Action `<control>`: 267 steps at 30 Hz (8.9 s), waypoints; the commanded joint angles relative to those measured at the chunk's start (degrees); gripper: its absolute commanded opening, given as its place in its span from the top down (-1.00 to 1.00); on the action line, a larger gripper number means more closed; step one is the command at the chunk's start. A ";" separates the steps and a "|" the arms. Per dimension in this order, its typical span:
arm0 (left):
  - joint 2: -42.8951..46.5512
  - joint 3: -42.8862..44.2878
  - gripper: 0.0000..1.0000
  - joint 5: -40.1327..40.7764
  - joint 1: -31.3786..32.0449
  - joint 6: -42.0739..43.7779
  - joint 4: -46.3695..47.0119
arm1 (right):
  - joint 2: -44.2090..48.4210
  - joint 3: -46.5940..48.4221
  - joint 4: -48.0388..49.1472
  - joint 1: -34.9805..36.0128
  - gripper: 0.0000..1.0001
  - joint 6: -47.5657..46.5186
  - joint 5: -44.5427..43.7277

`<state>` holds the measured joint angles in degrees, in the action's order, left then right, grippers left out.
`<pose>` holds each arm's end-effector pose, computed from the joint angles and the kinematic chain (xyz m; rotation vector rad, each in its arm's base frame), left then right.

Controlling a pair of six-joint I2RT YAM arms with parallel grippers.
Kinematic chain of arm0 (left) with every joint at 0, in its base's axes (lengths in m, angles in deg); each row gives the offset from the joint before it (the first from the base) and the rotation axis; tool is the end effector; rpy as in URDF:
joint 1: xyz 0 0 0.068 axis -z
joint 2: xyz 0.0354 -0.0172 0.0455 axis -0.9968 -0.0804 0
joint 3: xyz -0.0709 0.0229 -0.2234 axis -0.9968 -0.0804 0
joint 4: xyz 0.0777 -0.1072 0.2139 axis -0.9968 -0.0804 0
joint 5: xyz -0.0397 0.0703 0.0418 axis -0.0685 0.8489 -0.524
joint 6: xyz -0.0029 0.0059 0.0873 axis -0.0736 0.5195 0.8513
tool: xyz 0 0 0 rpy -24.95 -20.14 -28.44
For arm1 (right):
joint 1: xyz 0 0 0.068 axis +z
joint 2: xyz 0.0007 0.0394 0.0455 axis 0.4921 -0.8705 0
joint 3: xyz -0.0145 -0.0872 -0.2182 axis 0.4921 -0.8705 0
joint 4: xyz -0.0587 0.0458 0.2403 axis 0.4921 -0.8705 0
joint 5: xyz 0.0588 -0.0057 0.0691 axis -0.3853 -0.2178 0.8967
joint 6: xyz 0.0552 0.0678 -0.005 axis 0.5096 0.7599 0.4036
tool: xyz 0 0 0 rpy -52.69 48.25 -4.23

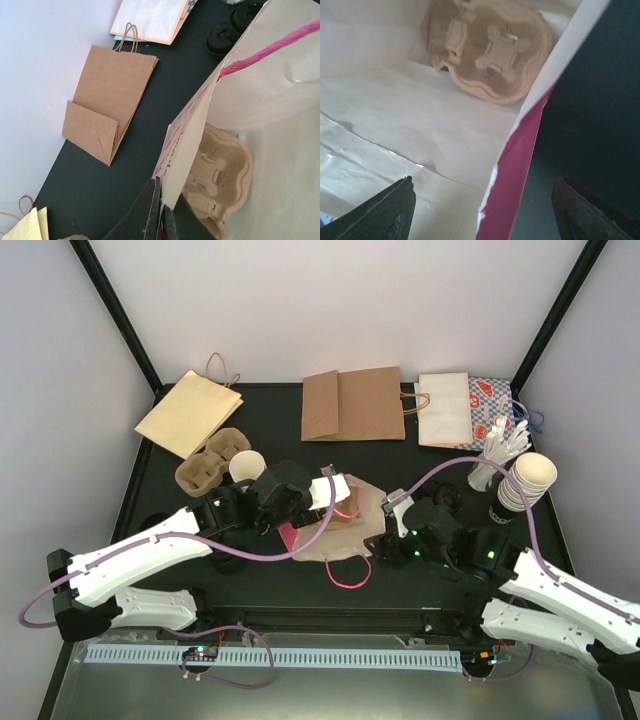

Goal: Pack the takeout coffee

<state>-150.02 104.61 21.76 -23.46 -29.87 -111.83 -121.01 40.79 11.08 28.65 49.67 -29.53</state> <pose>0.1571 -0.2383 0.3052 1.2892 1.7211 -0.0208 0.1140 0.1699 0.2396 -0.6227 2.3187 0.6174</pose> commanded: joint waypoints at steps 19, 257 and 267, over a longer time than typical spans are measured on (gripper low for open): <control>6.69 -5.61 0.89 -14.02 -0.28 -5.81 -0.71 | -5.76 -6.07 2.88 23.26 -0.55 25.11 -21.37; 8.70 -1.30 0.97 -21.97 -2.17 -13.02 -9.91 | -46.39 6.98 17.23 8.66 0.98 -63.76 -27.06; 10.66 -1.83 0.97 -28.33 -2.17 -13.01 -8.88 | -47.60 7.00 17.57 8.57 0.98 -63.97 -26.73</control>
<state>-141.71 100.41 1.52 -26.45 -42.95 -120.92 -167.46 46.63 29.11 38.31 -15.75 -55.52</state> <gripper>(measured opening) 0.018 0.017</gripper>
